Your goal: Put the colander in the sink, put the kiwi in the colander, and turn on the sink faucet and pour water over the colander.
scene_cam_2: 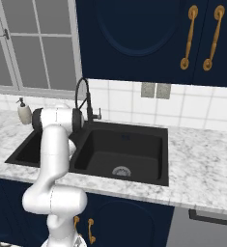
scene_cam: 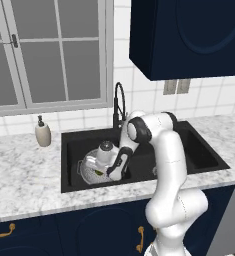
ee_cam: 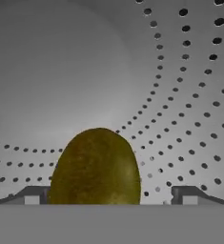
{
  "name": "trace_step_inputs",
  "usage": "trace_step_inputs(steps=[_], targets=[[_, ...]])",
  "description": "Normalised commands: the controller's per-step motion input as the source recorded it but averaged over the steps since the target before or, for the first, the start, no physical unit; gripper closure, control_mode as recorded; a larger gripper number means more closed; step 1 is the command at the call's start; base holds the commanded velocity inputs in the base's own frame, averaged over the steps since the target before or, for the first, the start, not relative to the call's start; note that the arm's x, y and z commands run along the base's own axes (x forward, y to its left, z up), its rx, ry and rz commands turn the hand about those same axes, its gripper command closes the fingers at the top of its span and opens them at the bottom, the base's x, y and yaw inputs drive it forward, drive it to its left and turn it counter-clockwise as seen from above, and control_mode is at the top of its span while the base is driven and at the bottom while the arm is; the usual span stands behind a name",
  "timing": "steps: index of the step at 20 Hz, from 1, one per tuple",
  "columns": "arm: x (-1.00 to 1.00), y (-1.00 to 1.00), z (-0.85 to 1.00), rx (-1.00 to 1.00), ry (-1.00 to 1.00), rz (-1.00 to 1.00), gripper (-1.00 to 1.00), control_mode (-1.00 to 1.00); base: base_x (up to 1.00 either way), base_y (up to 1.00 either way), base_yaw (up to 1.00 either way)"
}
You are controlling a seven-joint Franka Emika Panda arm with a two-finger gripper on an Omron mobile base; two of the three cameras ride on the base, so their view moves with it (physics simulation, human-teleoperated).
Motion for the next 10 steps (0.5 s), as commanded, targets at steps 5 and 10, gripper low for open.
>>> trace_step_inputs(steps=[5, 10], targets=[[0.09, -0.14, 0.04, 0.03, -0.09, 0.07, -1.0, -1.0, 0.0, 0.0, 0.0], [0.0, -0.07, 0.0, 0.0, 0.03, 0.11, -1.0, -1.0, 0.0, 0.0, 0.0]])
